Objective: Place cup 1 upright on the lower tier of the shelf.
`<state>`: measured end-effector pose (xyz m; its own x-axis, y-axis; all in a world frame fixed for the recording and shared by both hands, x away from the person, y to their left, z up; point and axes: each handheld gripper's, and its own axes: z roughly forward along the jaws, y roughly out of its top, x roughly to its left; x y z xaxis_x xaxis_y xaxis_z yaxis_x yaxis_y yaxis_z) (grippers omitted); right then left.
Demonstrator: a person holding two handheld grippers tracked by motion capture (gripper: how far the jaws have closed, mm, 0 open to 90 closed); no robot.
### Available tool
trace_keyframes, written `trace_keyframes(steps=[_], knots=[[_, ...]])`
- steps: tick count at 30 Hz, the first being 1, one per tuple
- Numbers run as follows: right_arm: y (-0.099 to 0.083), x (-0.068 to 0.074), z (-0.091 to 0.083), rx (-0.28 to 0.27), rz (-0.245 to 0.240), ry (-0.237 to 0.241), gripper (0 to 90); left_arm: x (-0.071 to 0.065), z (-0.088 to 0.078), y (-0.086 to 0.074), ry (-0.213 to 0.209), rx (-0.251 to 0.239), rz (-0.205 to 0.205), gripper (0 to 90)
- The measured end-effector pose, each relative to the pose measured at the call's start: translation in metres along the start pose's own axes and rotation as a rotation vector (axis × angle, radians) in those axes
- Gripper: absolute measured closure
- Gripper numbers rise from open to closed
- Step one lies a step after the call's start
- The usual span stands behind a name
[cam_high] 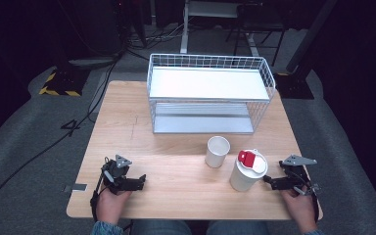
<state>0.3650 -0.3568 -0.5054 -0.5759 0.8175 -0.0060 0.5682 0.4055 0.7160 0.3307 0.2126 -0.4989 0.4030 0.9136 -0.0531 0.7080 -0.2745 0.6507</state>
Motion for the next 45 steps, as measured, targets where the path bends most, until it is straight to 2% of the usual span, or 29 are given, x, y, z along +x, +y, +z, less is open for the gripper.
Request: trace_keyframes(steps=[6,8,14,17,20,27,36,37,41,42,45], knots=[[0.000,0.000,0.000,0.000,0.002,-0.002,3.9,-0.010,-0.013,0.011,-0.028,-0.049,0.018,0.3],[0.000,0.000,0.000,0.000,0.004,-0.003,3.9,-0.017,-0.019,0.017,-0.041,-0.069,0.042,0.3],[0.000,0.000,0.000,0.000,0.007,-0.006,3.9,-0.027,-0.025,0.027,-0.066,-0.095,0.080,0.6],[0.000,0.000,0.000,-0.001,0.009,-0.008,3.9,-0.032,-0.027,0.033,-0.080,-0.114,0.085,0.6],[0.000,0.000,0.000,-0.001,0.009,-0.009,3.9,-0.035,-0.028,0.036,-0.084,-0.133,0.088,0.6],[0.000,0.000,0.000,-0.002,0.018,-0.017,3.9,-0.044,-0.025,0.047,-0.123,-0.188,0.097,0.6],[0.000,0.000,0.000,-0.002,0.022,-0.023,3.9,-0.059,-0.019,0.063,-0.158,-0.228,0.141,0.7],[0.000,0.000,0.000,-0.002,0.023,-0.023,3.9,-0.062,-0.017,0.066,-0.170,-0.237,0.150,0.8],[0.000,0.000,0.000,-0.003,0.025,-0.025,3.9,-0.066,-0.015,0.069,-0.208,-0.269,0.141,0.9],[0.000,0.000,0.000,-0.003,0.026,-0.026,4.0,-0.069,-0.011,0.072,-0.253,-0.286,0.117,1.2],[0.000,0.000,0.000,-0.004,0.028,-0.029,3.9,-0.075,-0.006,0.075,-0.301,-0.303,0.100,1.2]])
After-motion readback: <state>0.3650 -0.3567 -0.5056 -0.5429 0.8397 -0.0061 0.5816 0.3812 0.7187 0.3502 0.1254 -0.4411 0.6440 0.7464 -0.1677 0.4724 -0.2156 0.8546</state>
